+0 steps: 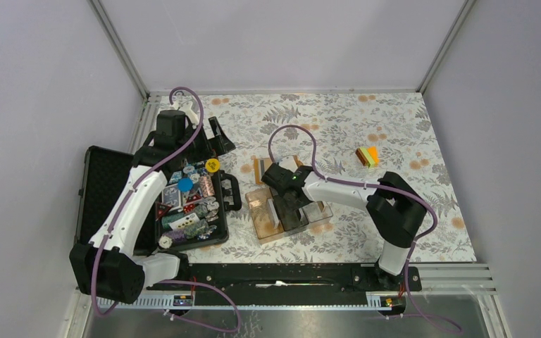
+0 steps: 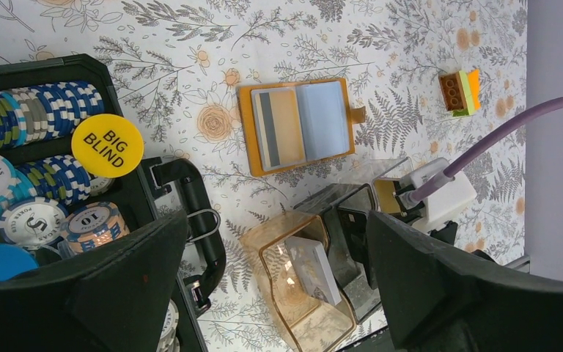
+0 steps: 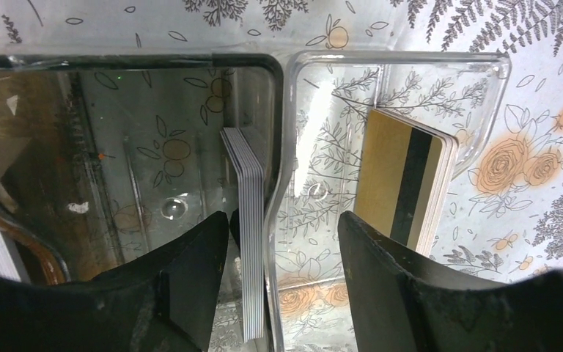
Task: Put the credit cards into the card holder
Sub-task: Pick up the credit card from the storage box.
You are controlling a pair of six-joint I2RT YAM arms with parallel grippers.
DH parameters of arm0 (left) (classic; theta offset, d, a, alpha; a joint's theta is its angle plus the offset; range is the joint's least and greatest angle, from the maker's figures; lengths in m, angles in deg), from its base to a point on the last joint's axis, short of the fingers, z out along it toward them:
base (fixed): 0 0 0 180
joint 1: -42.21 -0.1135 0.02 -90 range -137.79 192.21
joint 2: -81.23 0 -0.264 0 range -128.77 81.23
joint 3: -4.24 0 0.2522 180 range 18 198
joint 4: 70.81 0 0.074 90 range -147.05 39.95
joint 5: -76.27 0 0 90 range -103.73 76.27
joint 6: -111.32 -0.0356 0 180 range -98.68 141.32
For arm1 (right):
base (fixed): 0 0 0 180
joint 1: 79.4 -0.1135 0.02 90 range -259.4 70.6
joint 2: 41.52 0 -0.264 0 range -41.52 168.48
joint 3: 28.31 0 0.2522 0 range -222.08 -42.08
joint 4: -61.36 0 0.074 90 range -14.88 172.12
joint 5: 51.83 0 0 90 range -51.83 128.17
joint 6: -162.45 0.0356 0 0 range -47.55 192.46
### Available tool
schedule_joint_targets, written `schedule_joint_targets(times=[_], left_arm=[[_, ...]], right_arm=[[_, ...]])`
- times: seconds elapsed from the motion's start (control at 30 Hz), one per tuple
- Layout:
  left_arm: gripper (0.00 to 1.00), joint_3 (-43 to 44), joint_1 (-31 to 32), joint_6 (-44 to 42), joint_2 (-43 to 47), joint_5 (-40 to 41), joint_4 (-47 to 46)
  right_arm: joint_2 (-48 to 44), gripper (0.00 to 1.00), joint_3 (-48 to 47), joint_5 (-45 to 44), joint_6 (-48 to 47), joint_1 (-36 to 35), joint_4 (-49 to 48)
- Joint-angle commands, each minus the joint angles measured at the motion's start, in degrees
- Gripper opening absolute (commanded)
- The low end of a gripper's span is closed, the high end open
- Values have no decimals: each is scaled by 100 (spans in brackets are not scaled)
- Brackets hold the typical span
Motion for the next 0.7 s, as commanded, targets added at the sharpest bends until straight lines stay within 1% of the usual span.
schedule_joint_targets(times=[0.0, 0.43, 0.53, 0.67], left_arm=[[98, 17, -52, 53, 24, -146, -265], [98, -1, -94, 89, 24, -233, -300], [98, -10, -96, 103, 5, -270, -306], [98, -10, -105, 114, -5, -284, -311]], right_arm=[[-93, 63, -205, -397, 36, -59, 182], [-290, 62, -414, -545, 27, -60, 482], [-328, 60, -431, -469, 26, -68, 476], [-333, 53, -506, -370, 67, -68, 552]])
